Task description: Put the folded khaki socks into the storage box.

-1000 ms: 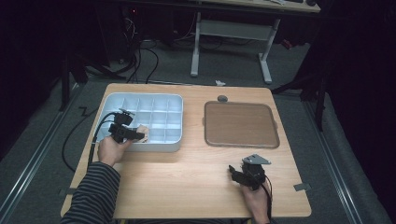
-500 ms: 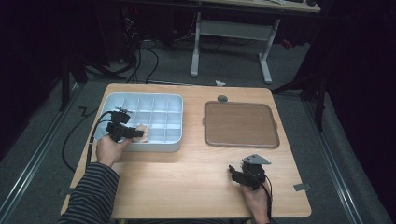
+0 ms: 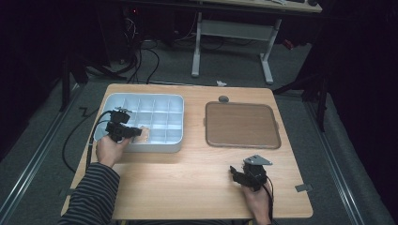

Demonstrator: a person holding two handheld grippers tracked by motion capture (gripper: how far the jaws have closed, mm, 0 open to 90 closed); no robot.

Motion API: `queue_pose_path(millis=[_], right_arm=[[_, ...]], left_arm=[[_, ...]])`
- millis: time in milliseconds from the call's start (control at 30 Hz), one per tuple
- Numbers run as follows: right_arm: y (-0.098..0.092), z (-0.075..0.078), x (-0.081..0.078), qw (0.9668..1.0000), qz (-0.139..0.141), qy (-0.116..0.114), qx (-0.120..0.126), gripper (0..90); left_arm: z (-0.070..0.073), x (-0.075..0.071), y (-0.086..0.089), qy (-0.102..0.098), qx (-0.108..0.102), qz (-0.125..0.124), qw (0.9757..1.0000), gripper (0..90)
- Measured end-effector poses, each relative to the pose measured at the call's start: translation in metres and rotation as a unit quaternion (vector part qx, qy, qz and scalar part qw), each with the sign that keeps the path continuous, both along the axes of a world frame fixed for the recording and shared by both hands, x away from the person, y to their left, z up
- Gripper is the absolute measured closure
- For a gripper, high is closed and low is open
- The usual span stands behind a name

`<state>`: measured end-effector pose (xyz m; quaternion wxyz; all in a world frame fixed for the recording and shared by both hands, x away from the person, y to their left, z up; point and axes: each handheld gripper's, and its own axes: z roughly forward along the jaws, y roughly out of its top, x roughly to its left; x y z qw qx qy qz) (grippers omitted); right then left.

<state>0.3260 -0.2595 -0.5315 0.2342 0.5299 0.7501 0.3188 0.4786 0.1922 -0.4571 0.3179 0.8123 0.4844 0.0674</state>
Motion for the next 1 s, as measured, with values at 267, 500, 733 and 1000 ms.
queue_pose_path(millis=[267,500,733,1000], right_arm=[[0.0,0.0,0.0,1.0,-0.001,0.001,0.0,34.5],[0.0,0.0,0.0,1.0,-0.001,0.001,0.001,34.5],[0.0,0.0,0.0,1.0,0.0,0.0,0.0,34.4],[0.0,0.0,0.0,1.0,0.0,0.001,0.001,34.4]], left_arm=[[-0.009,0.003,-0.006,0.014,0.033,-0.007,0.9993,82.9],[-0.014,0.007,-0.005,0.02,0.044,0.002,0.9989,82.2],[-0.011,0.005,-0.005,0.021,0.026,0.004,0.9994,71.6],[0.001,-0.003,-0.003,-0.007,0.021,0.009,0.9997,61.3]])
